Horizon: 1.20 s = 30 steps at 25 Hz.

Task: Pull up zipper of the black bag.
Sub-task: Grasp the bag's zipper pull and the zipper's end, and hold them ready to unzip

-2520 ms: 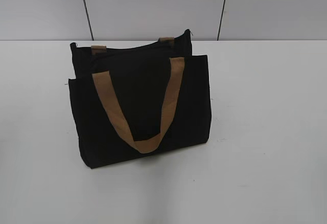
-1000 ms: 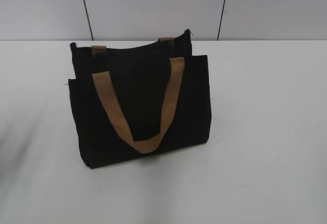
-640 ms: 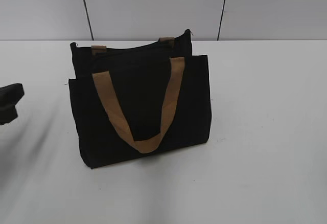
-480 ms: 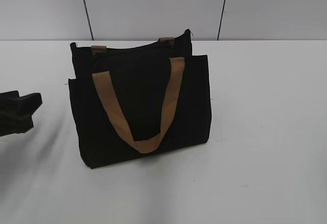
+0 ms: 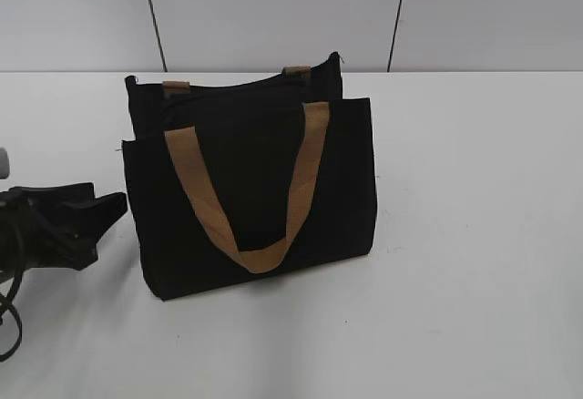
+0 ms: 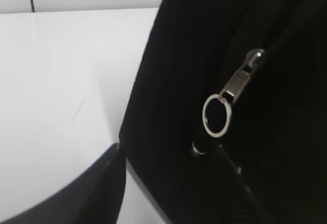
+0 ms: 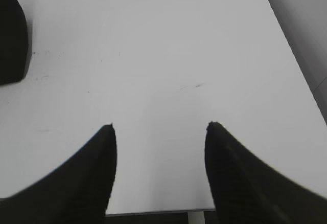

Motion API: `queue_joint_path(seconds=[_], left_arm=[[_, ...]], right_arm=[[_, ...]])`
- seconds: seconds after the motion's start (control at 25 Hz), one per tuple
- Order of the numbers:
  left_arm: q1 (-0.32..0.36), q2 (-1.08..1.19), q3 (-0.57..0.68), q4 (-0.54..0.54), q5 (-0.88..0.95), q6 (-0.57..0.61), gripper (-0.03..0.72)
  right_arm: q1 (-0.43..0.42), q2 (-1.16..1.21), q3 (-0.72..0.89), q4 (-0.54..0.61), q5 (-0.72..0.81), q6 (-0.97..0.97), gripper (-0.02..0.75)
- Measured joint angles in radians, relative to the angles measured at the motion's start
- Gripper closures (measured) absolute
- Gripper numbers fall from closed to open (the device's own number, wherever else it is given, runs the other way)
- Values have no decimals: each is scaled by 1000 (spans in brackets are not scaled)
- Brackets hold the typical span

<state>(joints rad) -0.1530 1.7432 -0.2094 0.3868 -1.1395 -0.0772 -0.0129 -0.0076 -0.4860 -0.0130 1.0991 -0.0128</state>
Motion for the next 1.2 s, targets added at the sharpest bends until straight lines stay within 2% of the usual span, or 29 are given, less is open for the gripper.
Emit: queue_joint_path(seconds=[0.28, 0.64, 0.8, 1.04, 1.2], left_arm=[[0, 70, -57, 140, 3, -23, 284], [0, 132, -126, 157, 54, -23, 285], [0, 137, -157, 159, 63, -24, 310], [0, 142, -190, 248, 82, -24, 329], [0, 155, -192, 258, 88, -24, 332]], right_arm=[[0, 0, 0, 0, 0, 0, 306], [0, 0, 0, 0, 0, 0, 306], [0, 0, 0, 0, 0, 0, 306], [0, 0, 0, 0, 0, 0, 306], [0, 0, 0, 0, 0, 0, 306]])
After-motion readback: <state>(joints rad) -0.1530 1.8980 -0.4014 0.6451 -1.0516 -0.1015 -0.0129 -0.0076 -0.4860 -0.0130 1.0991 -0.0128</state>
